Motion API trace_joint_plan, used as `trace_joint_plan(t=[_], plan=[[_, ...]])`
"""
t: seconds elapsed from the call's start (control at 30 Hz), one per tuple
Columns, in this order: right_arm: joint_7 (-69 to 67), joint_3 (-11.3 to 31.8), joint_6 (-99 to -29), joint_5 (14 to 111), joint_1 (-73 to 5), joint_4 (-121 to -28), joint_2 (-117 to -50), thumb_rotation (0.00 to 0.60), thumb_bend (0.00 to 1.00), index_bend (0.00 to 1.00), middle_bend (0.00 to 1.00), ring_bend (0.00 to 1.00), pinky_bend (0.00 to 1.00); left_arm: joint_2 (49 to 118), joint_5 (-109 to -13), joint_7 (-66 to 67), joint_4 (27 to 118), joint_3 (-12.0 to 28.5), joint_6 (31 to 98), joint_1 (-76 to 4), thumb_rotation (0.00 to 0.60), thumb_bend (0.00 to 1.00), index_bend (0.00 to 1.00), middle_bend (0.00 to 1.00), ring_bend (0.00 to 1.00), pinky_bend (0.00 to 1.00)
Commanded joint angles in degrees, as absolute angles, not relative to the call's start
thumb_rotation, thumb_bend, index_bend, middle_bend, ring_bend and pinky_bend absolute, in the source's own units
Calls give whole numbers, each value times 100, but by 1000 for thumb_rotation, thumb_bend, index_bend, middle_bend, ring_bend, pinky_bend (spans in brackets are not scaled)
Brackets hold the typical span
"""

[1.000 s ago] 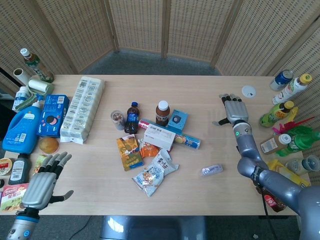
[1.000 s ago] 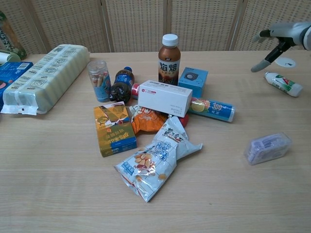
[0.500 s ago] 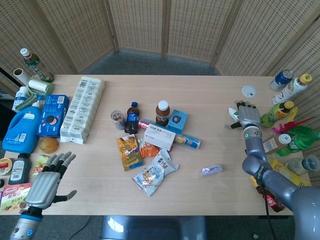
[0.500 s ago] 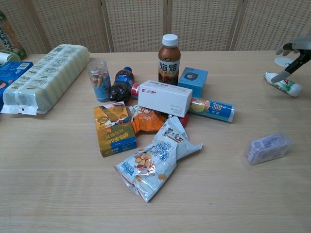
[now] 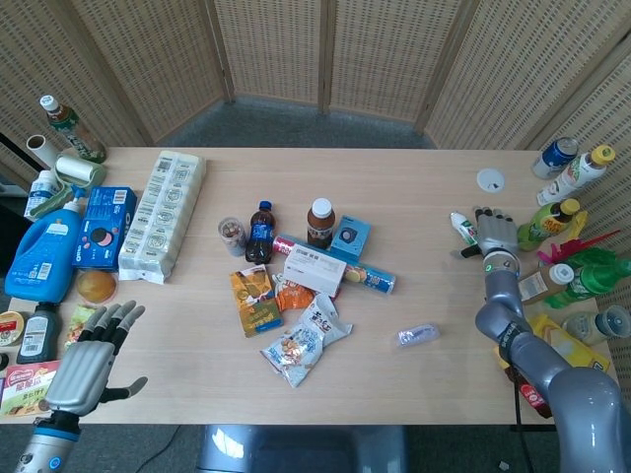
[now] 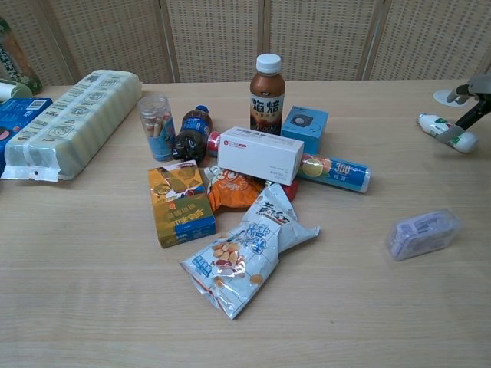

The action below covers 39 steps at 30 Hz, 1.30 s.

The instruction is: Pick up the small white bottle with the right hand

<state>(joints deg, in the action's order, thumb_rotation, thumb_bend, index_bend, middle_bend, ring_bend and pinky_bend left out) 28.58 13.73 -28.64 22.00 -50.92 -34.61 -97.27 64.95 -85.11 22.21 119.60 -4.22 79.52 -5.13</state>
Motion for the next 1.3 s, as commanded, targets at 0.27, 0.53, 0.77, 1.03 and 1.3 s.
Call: trace_joint_plan(t=[0.27,0.53,0.77,1.03,1.3], plan=[[3009,1509,-2374,2142,-5341,-2514,-10336,484,62,0,70,0,99,6460,-8516,2325,12032,-461,8025,-445,600,220,88,18,0,0],[3110,1682,-2028,2117,-5446,-1917,-10681,526,62,0,133,0,174,6401,-8521,2343,12078,-485,8069,-397,600,221,89,18,0,0],[3167,1860,-1879,2181,-5500,-1537,-10896,600,62,120,356,139,407,6382,-8521,2368,12102,-494,8083,-372,600,221,89,18,0,0],[3101,2072,-1860,2423,-5478,-1299,-11060,600,71,285,529,320,594,6361,-8521,2301,12096,-492,8066,-366,600,221,88,18,0,0],[3009,2236,-1931,2705,-5389,-1328,-11065,600,94,449,722,503,762,6389,-8506,2204,12018,-470,7996,-399,600,221,88,18,0,0]])
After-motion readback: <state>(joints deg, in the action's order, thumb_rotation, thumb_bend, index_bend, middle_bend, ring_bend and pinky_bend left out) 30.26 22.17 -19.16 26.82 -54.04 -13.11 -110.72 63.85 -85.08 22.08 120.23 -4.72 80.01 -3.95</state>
